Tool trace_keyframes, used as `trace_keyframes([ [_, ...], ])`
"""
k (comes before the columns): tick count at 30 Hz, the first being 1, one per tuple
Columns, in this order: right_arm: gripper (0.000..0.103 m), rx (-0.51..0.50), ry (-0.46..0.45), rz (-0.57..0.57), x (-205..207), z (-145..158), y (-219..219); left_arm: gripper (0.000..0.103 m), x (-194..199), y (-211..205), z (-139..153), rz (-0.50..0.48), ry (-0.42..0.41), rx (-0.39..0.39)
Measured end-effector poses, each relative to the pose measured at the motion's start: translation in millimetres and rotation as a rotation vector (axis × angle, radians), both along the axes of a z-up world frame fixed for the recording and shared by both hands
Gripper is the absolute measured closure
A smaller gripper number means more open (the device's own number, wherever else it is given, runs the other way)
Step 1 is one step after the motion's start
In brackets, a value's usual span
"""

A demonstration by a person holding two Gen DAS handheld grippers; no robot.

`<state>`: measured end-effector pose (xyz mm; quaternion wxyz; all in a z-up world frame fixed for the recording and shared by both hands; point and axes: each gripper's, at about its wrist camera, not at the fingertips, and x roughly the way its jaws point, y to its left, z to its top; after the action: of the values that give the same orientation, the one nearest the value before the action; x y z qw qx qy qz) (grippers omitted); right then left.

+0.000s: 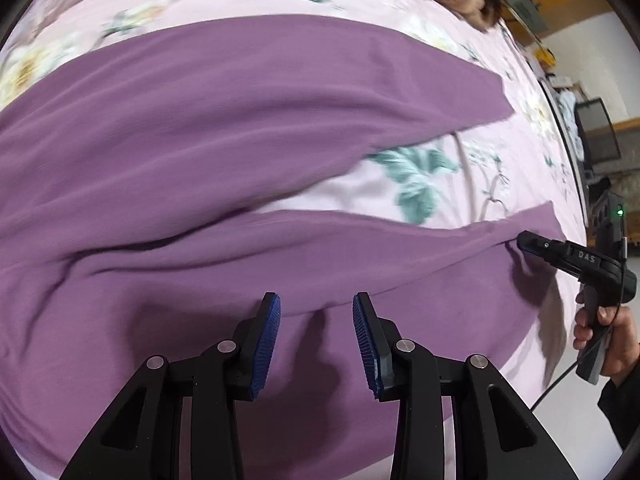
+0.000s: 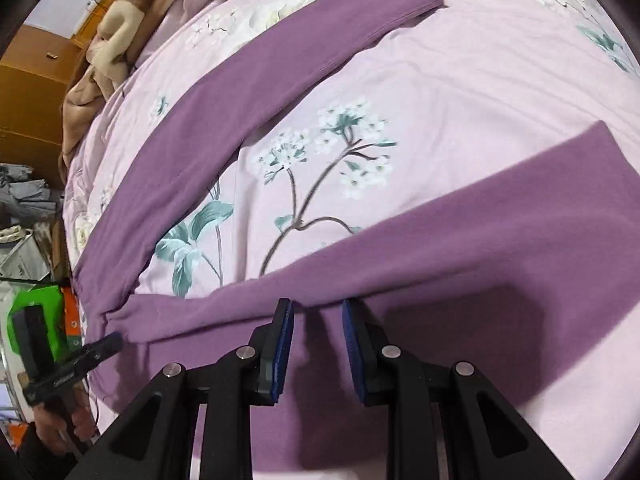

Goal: Fold clothes

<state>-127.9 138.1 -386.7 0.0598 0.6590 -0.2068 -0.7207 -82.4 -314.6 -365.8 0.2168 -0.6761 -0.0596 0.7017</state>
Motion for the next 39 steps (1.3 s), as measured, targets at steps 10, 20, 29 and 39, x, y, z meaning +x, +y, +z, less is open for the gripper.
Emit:
trace_keyframes([
  [10,0.088,-0.101,-0.037,-0.069,45.7,4.0,42.9,0.064,-10.8,111.4,-2.3,-0.157,-0.006,0.011],
  [20,0.095,-0.148,-0.026,-0.058,43.1,-2.8,92.6,0.054,-21.6,183.9,-34.6,-0.319,0.007,-0.097],
  [29,0.095,-0.19,-0.035,-0.059,43.3,-4.9,98.8,0.102,-38.2,203.2,-24.0,-0.341,0.095,-0.155],
  [39,0.083,-0.113,0.046,-0.069,21.9,31.8,119.3,0.101,-56.9,218.5,4.0,-0.286,0.084,-0.059],
])
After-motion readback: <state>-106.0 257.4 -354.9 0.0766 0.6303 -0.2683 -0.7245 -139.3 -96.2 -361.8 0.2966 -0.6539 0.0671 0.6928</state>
